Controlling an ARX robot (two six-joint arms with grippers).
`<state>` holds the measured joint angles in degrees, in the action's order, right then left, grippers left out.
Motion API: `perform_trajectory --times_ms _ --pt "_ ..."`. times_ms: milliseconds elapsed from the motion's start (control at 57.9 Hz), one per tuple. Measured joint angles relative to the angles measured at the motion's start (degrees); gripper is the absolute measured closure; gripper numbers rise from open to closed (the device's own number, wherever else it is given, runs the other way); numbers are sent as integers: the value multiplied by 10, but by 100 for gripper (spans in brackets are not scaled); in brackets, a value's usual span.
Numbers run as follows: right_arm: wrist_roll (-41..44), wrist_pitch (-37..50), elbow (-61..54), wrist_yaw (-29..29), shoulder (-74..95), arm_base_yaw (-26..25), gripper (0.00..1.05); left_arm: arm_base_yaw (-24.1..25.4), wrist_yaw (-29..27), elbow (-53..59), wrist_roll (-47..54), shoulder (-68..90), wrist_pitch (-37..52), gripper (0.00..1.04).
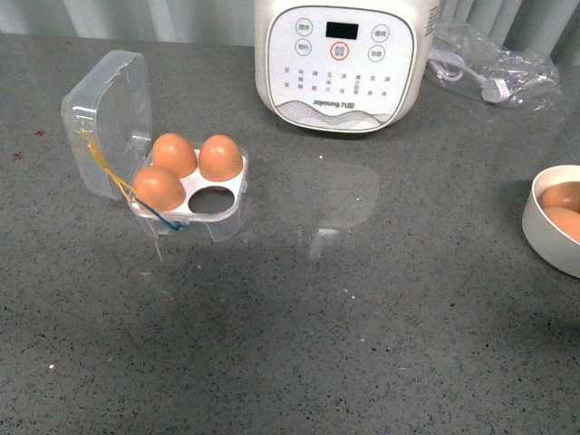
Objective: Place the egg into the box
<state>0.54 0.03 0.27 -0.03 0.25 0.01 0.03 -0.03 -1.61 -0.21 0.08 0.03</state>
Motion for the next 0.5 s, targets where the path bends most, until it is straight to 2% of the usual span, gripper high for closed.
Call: perform_trajectory --times_ms 501 --pt "0 0 0 0 0 0 7 0 0 0 0 0 0 7"
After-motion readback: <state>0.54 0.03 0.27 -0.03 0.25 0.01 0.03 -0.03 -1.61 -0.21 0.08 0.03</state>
